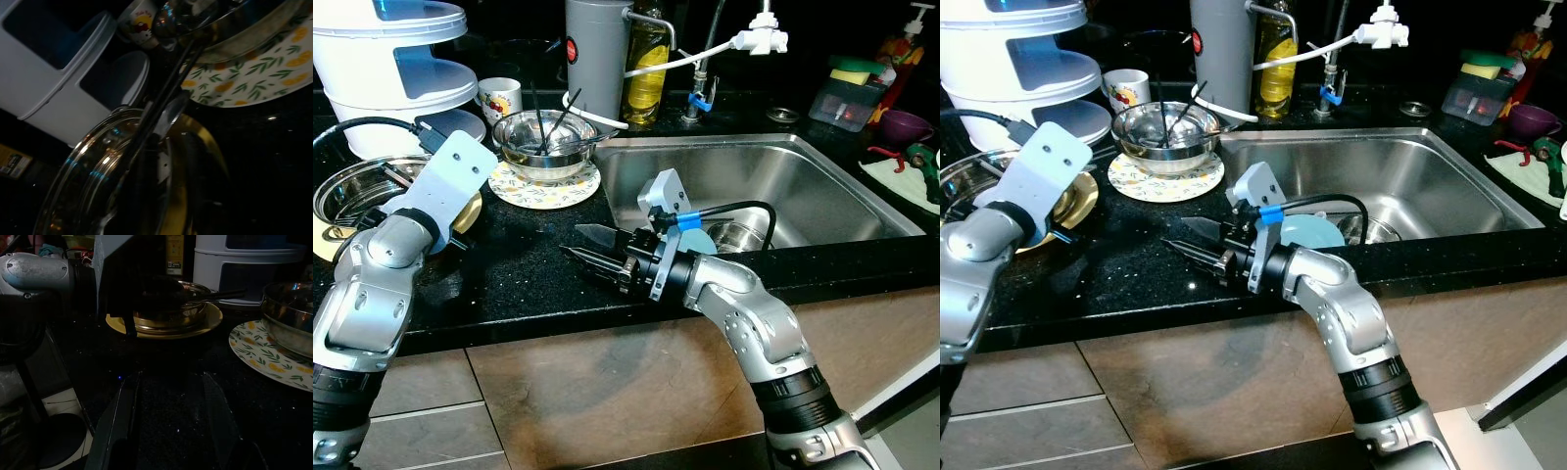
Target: Kitchen organization
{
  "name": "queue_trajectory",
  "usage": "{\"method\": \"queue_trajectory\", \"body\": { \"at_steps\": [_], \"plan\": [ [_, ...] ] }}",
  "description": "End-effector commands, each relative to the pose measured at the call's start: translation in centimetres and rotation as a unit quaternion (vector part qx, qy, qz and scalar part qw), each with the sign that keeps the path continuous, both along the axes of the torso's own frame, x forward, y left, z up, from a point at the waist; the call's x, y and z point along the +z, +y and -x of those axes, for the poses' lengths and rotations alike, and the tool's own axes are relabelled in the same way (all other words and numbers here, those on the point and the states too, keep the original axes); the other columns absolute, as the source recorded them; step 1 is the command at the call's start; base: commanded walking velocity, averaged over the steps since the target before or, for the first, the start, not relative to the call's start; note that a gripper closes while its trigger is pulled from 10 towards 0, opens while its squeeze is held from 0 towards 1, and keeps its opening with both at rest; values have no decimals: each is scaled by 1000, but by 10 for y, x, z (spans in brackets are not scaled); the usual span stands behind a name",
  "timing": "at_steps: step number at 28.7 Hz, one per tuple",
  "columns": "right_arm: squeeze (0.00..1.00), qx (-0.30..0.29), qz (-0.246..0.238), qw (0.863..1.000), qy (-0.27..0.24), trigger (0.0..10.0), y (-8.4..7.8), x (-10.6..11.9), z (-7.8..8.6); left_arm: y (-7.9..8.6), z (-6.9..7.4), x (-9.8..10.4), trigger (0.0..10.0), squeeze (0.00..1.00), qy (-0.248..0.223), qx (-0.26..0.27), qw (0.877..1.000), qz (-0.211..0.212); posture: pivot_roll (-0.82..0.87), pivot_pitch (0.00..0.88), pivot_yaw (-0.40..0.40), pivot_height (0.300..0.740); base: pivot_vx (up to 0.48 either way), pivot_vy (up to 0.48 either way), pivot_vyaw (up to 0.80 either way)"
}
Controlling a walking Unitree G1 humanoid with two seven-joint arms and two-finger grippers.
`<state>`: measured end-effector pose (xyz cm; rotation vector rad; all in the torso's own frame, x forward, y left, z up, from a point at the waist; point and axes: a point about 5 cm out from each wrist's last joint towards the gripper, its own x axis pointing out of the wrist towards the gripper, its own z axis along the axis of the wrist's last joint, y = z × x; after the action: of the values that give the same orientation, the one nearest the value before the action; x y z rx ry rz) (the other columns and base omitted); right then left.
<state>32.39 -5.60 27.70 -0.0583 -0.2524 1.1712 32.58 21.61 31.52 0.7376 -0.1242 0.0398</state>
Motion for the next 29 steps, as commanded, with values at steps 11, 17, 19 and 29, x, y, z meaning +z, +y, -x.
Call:
{"method": "queue_trajectory", "body": {
  "at_steps": [11, 17, 19, 29],
  "plan": [
    [0, 2, 0, 1000, 2, 10000, -1, 0, -1, 4, -12, -1, 10000, 0, -24, 29, 995, -92, 12, 147, -65, 740, 0, 0, 0],
    [0, -1, 1, 1000, 2, 10000, -1, 1, -3, 6, -18, -4, 10000, 0, -18, 33, 995, -95, 7, 158, -59, 740, 0, 0, 0],
    [0, -2, 1, 1000, 2, 10000, -1, 1, -3, 8, -20, -5, 10000, 0, -16, 35, 995, -97, 6, 162, -59, 740, 0, 0, 0],
    [0, -7, 0, 1000, 0, 10000, -4, 3, -5, 10, -25, -11, 0, 0, -14, 32, 995, -92, 5, 160, -59, 740, 0, 0, 0]
  ]
}}
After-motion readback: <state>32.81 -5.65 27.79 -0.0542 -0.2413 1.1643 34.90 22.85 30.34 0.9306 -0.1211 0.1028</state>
